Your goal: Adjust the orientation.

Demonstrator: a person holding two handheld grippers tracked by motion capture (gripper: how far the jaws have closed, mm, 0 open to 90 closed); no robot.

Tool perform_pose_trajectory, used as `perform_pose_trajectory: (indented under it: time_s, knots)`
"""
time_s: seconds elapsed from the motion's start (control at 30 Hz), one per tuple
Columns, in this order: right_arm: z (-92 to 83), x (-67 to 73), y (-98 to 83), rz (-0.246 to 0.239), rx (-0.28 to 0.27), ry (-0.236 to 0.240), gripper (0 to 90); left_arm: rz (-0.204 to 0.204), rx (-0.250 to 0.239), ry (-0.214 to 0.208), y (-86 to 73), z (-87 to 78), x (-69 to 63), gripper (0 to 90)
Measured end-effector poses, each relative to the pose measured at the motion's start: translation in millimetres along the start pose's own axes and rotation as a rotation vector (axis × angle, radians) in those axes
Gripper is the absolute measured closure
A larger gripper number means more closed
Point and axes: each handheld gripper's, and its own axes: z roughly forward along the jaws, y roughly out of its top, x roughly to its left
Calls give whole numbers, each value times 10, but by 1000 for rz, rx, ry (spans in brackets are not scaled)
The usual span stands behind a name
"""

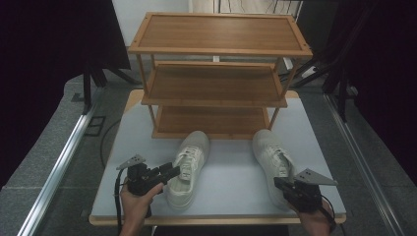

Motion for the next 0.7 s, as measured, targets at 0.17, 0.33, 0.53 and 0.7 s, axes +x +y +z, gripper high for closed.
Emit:
perform_pose_trajectory:
  time_s: [0.17, 0.33, 0.53, 0.7]
  knots:
    - [-98, -115, -6, 25, -10, -45, 900, -3, 1, -2, -5, 9, -1, 522]
    - [-110, -127, -3, 39, -28, -8, 898, -3, -1, -8, -7, 13, 2, 520]
    - [-95, -36, 28, 8, -39, 24, 885, -5, -2, -14, -12, 19, 3, 514]
    - [-11, -14, -3, -6, -5, 9, 883, -15, -4, -23, -15, 15, 17, 512]
